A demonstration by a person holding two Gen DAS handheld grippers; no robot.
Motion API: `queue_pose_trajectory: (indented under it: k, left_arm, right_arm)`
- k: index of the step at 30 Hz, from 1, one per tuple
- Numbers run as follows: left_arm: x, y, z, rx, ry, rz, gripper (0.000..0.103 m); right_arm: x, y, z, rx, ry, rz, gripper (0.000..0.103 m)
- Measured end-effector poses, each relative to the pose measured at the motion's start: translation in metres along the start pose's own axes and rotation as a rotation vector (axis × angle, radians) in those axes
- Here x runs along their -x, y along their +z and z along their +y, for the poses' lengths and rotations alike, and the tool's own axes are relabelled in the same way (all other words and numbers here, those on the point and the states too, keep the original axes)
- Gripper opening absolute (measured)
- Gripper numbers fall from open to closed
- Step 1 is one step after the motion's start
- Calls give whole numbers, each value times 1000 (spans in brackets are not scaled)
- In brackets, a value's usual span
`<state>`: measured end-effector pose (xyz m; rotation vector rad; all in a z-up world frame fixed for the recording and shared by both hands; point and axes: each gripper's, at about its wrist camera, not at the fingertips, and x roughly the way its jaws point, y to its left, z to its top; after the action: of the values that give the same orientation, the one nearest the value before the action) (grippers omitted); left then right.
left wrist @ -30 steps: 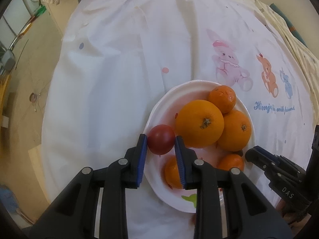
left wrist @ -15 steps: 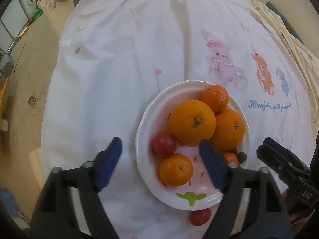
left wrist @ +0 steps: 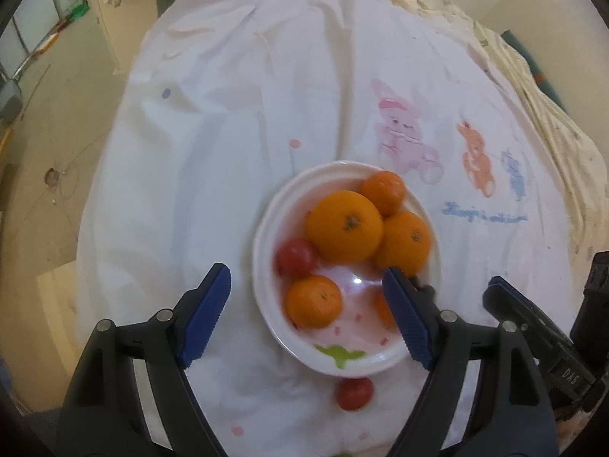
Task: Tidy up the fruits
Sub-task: 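Withdraw both grippers and move the left gripper toward the green lime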
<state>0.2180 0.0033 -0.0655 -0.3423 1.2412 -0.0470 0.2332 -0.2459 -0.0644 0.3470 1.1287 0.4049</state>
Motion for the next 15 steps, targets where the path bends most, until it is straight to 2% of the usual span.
queue_pose_trajectory:
  k: [5, 10, 15]
  left_arm:
    - [23, -10, -7, -52, 11, -44, 79]
    - [41, -31, -1, -28, 55, -87, 79]
    - [51, -50, 3, -41, 74, -89, 79]
  right_arm:
    - [24, -12, 5, 17, -3, -33, 87]
    - [44, -29, 2, -12, 2, -54, 87]
    - [59, -46, 1, -32, -5, -63, 87]
